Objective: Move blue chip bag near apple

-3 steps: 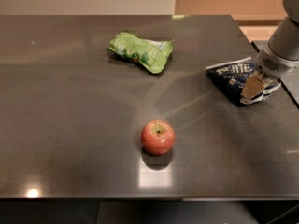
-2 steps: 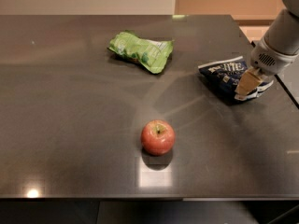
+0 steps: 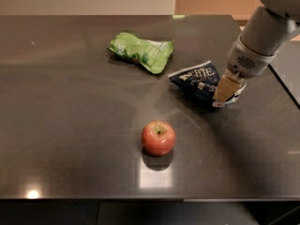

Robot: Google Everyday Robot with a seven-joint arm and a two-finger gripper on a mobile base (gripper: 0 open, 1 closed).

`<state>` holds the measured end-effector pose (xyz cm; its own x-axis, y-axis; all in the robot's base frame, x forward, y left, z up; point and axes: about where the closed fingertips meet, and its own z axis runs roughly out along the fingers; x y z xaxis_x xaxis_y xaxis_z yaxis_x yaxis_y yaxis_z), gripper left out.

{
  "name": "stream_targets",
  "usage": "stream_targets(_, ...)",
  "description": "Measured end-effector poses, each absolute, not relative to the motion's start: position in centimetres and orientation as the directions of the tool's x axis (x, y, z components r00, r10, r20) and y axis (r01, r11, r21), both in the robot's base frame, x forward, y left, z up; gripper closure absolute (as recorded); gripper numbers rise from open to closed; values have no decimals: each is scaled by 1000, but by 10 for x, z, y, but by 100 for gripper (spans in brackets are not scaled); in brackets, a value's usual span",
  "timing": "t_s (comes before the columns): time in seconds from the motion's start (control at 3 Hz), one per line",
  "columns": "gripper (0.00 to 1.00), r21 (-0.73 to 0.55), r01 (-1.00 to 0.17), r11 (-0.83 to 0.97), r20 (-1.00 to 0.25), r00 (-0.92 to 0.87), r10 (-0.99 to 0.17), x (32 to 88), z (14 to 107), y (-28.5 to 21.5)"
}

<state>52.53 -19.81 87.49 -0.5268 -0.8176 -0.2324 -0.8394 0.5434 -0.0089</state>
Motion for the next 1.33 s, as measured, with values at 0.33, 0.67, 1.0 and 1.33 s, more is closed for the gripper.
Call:
stream_targets(0.33, 100, 1, -884, 468, -238, -455, -858, 505, 874, -174)
stream_targets(0.67, 100, 10, -926, 376, -237, -368, -899, 483, 872, -147)
stream_targets(1.0, 100, 21, -947, 322, -237, -317, -918, 468, 870, -131)
stream_targets(1.33, 82, 30, -957, 288, -237, -286, -928, 458, 867, -120)
